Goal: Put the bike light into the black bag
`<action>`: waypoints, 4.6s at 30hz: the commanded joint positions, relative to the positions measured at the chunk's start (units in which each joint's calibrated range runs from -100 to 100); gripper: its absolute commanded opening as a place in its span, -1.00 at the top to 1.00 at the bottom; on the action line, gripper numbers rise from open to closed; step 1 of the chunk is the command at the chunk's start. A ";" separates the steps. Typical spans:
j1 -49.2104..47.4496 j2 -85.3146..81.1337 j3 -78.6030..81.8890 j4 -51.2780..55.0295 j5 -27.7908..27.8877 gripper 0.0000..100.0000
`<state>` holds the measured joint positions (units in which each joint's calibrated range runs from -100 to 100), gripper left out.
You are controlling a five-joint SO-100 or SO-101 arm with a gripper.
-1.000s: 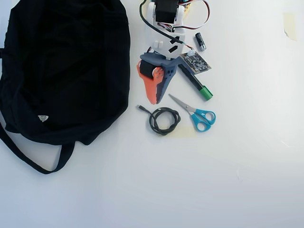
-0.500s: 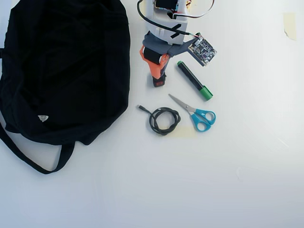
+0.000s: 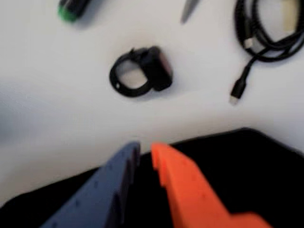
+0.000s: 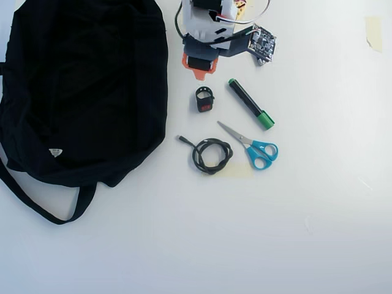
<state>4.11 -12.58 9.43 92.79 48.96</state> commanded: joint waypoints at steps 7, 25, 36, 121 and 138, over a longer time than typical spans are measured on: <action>2.09 -2.03 -1.44 0.58 3.84 0.91; 1.87 0.30 0.72 -0.28 3.21 0.92; 1.72 3.53 0.63 -0.37 3.74 0.91; -3.89 16.98 9.25 -15.78 1.69 0.11; -2.24 17.14 14.65 -21.90 3.90 0.08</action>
<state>1.76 4.77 23.35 73.04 52.48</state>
